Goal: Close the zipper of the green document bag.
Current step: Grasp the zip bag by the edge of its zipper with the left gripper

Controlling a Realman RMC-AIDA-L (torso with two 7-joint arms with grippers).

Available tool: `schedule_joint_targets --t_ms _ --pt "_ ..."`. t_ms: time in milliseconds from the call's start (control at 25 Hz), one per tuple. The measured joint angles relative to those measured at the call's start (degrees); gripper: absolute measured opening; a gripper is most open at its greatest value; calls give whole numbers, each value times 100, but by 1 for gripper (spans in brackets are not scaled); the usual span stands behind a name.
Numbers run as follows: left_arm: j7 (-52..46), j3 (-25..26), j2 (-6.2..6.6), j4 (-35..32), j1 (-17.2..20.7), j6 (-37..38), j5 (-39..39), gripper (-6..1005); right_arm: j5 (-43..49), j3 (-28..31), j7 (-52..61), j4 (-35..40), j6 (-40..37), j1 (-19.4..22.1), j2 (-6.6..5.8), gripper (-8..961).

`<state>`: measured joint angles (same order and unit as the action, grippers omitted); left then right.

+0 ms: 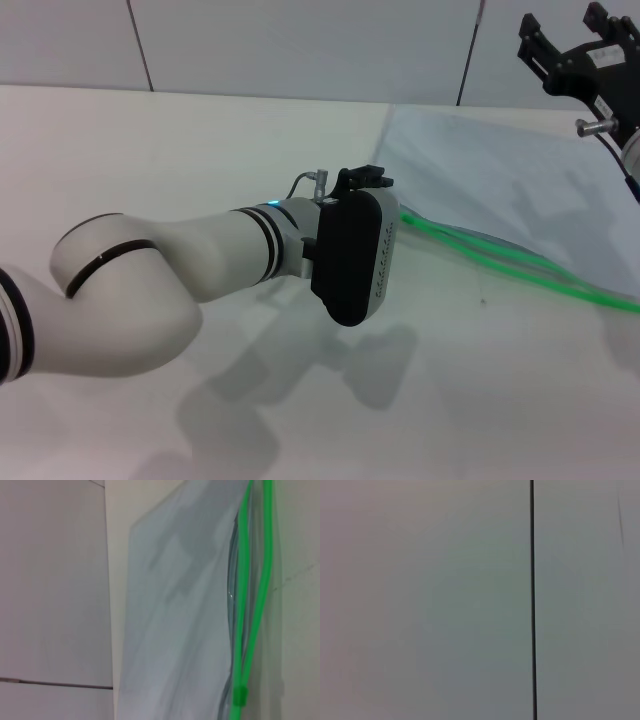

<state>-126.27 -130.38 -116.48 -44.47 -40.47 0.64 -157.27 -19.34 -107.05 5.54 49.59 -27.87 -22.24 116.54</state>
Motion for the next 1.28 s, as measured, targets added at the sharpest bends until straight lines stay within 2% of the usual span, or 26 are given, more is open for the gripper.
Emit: schedule_joint_targets --t_ms 1280 --pt "283 254 -13 0 9 -160 3 585 0 -9 0 -7 0 -2 0 791"
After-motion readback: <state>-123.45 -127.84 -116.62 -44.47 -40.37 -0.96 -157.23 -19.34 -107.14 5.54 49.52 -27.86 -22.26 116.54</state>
